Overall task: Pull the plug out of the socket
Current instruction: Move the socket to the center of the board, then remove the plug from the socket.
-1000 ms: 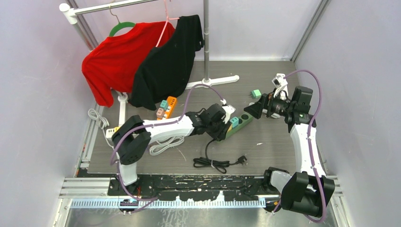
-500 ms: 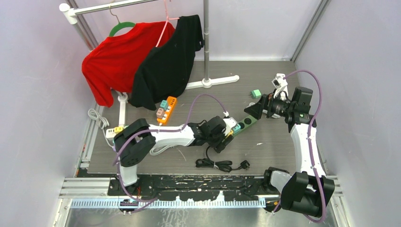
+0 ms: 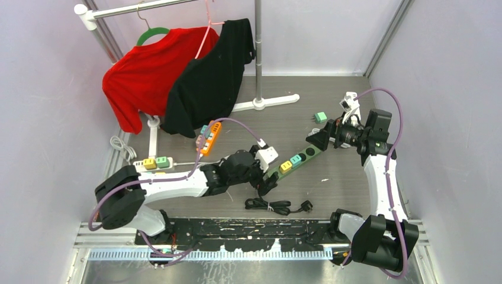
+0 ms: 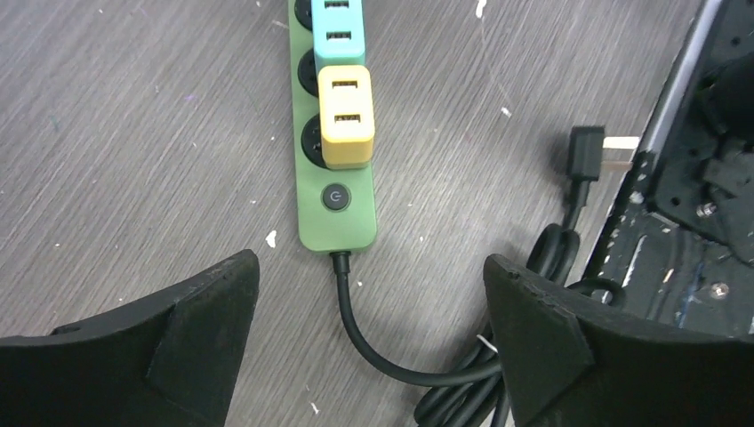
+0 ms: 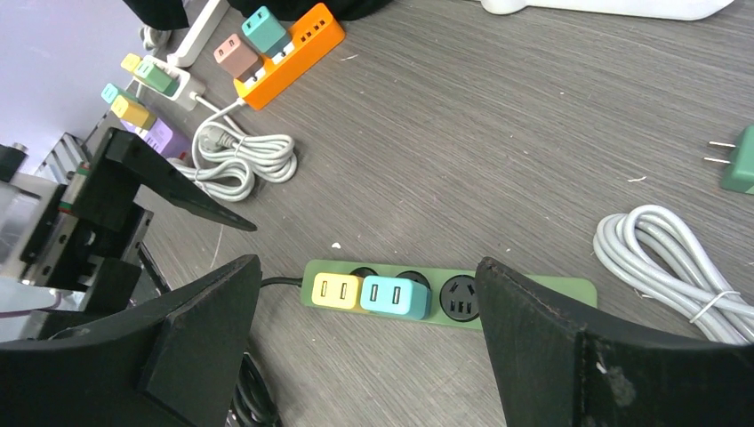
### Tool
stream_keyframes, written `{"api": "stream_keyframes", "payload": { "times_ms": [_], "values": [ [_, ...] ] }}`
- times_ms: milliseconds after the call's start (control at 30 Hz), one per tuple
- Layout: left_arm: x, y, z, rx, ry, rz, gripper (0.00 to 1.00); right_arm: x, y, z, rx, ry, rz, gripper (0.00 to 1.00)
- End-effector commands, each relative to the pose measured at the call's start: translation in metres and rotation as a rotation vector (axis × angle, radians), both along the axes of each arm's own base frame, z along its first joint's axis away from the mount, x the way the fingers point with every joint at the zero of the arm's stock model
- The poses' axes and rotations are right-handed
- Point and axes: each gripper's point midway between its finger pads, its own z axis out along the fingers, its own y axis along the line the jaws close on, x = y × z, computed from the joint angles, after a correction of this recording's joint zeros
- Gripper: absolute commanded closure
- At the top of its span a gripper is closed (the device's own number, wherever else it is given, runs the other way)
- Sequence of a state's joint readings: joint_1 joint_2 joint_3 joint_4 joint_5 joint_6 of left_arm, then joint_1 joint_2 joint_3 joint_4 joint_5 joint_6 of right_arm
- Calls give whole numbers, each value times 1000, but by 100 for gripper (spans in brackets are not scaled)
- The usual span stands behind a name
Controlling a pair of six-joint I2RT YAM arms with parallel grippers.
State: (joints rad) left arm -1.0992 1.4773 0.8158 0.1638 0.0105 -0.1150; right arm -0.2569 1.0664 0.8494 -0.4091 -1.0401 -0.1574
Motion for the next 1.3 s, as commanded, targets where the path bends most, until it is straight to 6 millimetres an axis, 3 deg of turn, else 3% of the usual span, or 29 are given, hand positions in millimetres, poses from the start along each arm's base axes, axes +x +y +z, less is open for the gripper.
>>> {"api": "stream_keyframes", "payload": {
  "times_ms": [0, 133, 233, 367, 500, 600, 767, 1067, 1267],
  "values": [
    [6, -14, 54, -223, -134, -11, 0, 1, 1, 22, -21, -92, 26, 5],
    [11, -22, 68, -336, -147, 9, 1, 1, 1, 21, -19, -93, 28, 5],
    [17, -35, 69, -349, -140, 5, 1, 1, 1, 21, -16, -90, 29, 5],
    [41, -46, 45, -245, -85, 82, 6, 1, 2, 21, -13, -92, 30, 5],
    [59, -52, 22, -128, 0, 120, 17, 1, 2, 21, -11, -93, 31, 5],
    [61, -53, 4, -44, 30, 124, 26, 1, 2, 22, -9, -91, 30, 5],
    [66, -56, -9, 11, 39, 129, 35, 1, 2, 22, -10, -94, 30, 5],
    [56, -68, -14, -2, 81, 59, 40, 2, 1, 21, -11, -92, 27, 5],
    [58, -72, -22, 15, 87, 56, 50, 2, 1, 20, -10, -91, 26, 5]
  ]
}}
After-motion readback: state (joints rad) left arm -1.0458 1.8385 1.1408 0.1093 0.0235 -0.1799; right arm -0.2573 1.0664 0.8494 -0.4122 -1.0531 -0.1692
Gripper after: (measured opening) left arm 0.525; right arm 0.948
